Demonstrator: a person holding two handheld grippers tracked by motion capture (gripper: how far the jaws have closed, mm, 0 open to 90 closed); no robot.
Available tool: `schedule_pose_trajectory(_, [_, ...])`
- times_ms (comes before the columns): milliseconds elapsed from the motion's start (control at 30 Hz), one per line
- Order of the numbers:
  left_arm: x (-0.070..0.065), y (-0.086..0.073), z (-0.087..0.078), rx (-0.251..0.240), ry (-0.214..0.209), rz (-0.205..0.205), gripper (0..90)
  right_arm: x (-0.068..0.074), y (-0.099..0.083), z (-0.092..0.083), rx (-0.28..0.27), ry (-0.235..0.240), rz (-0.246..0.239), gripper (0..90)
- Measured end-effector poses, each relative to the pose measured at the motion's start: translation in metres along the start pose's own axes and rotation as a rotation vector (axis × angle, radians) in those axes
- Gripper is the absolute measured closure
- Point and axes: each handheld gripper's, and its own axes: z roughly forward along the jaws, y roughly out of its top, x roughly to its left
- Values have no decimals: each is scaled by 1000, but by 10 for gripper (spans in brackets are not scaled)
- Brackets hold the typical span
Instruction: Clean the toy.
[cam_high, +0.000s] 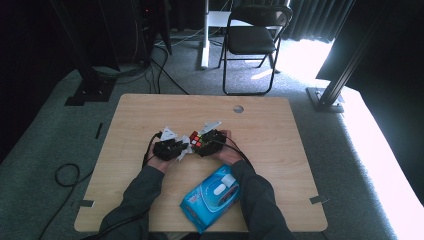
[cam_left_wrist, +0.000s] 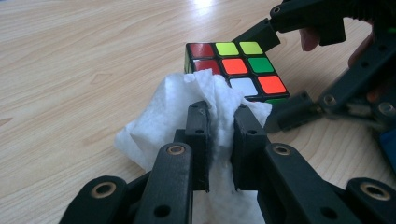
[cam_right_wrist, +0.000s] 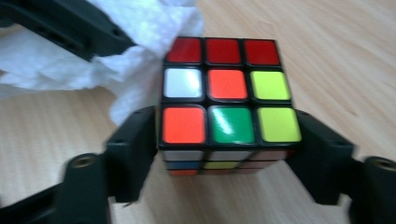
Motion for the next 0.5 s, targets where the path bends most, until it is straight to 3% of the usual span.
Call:
schedule_pose_trajectory(300, [2, 2, -4, -11, 5, -1, 796, 1, -1, -3, -23, -28, -9, 342])
schedule_pose_trajectory(500, [4, 11, -14, -46, 17, -2, 824, 0, -1, -9, -41, 0, 12, 342])
